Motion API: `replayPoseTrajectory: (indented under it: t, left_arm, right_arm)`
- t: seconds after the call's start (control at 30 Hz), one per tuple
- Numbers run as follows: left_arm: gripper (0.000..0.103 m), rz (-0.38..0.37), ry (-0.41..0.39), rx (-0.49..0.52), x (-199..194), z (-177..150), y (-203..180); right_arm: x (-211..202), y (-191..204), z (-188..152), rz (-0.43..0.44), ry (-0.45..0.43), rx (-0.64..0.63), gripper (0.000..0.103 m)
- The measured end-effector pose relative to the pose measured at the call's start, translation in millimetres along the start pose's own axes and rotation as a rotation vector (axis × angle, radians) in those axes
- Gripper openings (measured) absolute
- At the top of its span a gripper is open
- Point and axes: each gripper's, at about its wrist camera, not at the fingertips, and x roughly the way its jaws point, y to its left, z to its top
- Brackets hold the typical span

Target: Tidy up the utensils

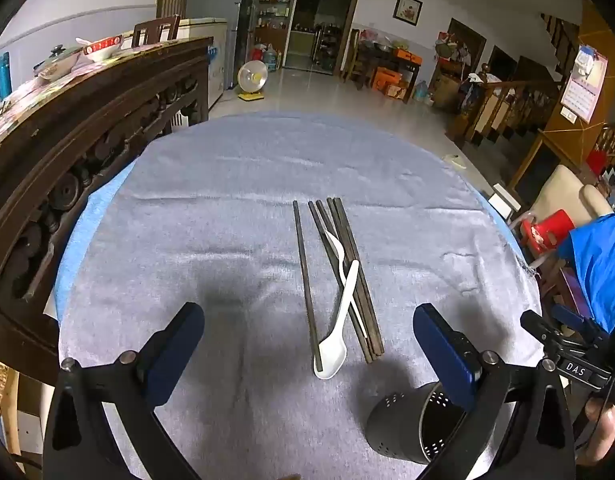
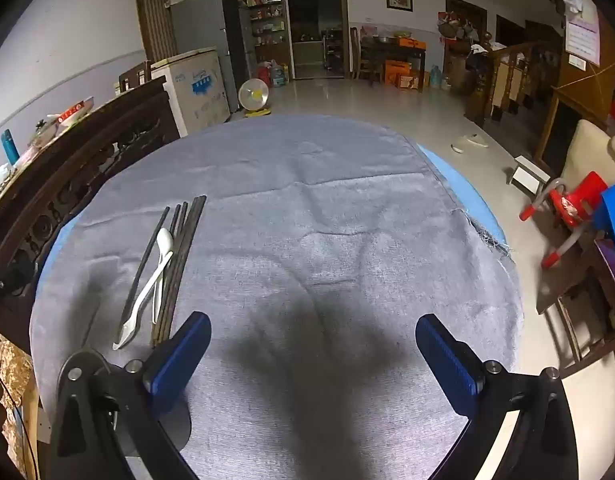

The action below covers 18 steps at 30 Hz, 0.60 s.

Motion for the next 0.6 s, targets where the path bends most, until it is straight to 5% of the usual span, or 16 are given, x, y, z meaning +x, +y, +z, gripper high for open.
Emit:
replayPoseTrajectory:
  t: [0.6]
  left_arm:
    - [0.103, 0.029, 0.063, 0.052, 5, -6, -19]
  right_arm:
    - [-2, 14, 5, 0.016, 0.013, -0.03, 0.103]
